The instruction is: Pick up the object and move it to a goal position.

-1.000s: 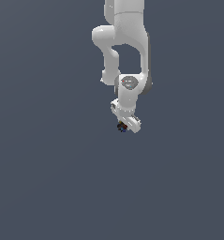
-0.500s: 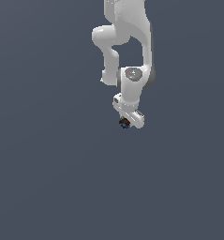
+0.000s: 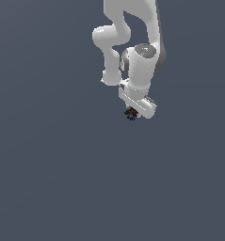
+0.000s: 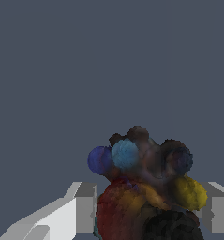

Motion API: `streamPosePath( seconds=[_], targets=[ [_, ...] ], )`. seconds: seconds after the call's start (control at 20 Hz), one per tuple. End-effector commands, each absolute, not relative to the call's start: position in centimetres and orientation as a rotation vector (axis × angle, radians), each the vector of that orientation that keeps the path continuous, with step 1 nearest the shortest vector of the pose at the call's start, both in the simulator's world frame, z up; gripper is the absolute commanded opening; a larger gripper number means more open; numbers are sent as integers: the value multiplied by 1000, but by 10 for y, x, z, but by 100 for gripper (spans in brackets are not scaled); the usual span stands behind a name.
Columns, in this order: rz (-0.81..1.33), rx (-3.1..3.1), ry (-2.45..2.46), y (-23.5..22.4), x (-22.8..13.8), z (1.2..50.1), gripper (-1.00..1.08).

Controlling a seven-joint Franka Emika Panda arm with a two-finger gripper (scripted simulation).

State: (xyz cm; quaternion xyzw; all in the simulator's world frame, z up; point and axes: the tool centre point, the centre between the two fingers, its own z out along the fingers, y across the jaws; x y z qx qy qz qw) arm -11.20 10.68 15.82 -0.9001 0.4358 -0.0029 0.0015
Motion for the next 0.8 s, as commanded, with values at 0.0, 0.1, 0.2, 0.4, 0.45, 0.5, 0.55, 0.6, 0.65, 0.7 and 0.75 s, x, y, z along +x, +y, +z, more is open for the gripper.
streamPosePath(
  seconds=[0.0, 0.1, 0.2, 0.4, 0.45, 0.5, 0.55, 0.6, 0.65, 0.7, 0.75],
  targets=[
    [-11, -2825, 1369, 113, -111, 184, -100],
    [-11, -2826, 1369, 118, -110, 203, -100],
    [-11, -2826, 1369, 124, -109, 223, -100],
    [-9, -2827, 1369, 135, -107, 261, -100],
    [-9, -2827, 1369, 137, -106, 271, -100],
    [-9, -2827, 1369, 140, -106, 281, -100],
    [-8, -2828, 1369, 143, -105, 290, -100],
    [-8, -2828, 1369, 146, -105, 300, -100],
    [-8, -2828, 1369, 148, -104, 310, -100],
    [-8, -2828, 1369, 151, -103, 320, -100],
    [-7, -2828, 1368, 154, -102, 329, -100]
  ],
)
